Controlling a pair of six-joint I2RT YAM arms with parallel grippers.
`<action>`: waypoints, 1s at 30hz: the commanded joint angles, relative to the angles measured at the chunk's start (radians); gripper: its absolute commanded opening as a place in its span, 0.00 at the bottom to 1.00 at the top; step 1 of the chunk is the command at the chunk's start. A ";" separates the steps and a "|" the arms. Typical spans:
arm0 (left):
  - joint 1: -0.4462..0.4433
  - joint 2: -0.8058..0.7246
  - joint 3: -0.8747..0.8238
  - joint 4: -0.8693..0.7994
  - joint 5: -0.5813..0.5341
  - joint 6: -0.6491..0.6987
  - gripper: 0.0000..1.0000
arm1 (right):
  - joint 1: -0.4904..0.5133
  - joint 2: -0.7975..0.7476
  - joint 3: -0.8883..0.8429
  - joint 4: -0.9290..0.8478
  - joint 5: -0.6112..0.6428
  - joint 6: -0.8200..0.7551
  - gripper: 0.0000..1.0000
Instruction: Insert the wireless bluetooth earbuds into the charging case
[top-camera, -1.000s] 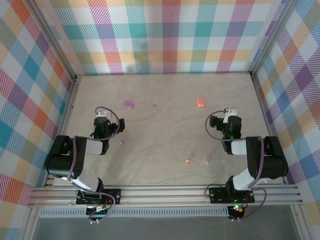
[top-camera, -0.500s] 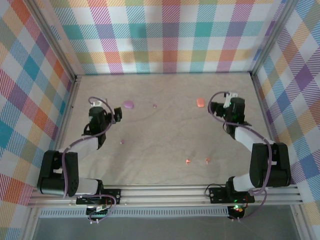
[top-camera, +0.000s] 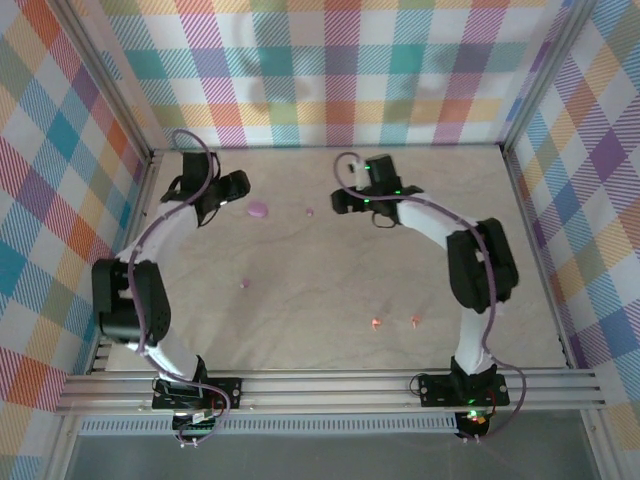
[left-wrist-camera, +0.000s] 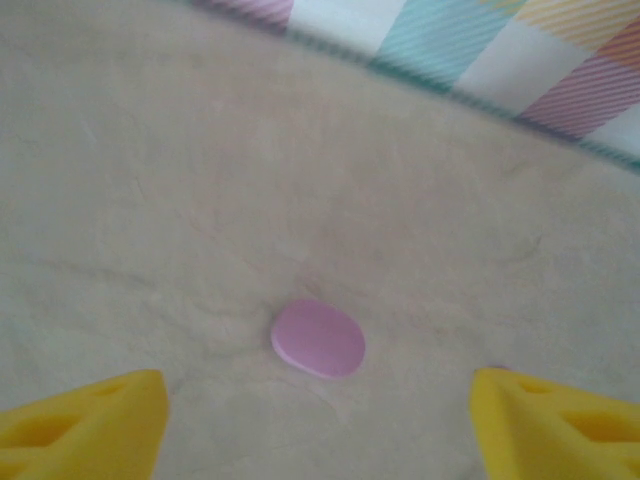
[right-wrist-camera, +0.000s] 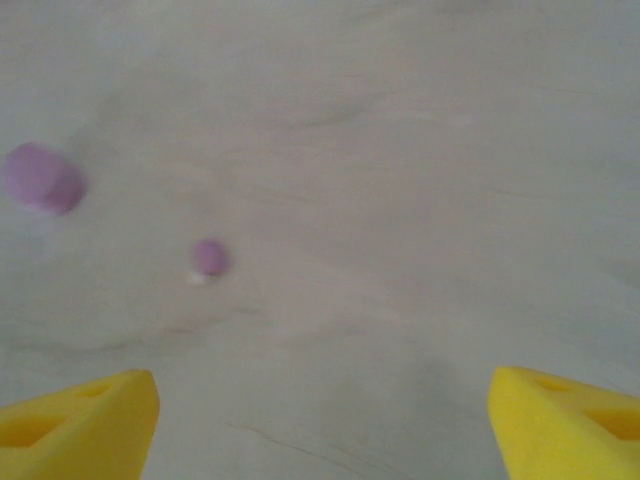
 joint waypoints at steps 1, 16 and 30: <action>0.011 0.140 0.156 -0.263 0.033 -0.171 0.68 | 0.039 0.031 0.058 -0.051 -0.056 -0.020 0.84; -0.084 0.455 0.436 -0.457 -0.084 -0.456 0.70 | 0.135 0.036 -0.021 0.028 -0.089 -0.043 0.84; -0.112 0.610 0.598 -0.527 -0.115 -0.556 0.72 | 0.147 0.030 -0.073 0.065 -0.141 -0.051 0.84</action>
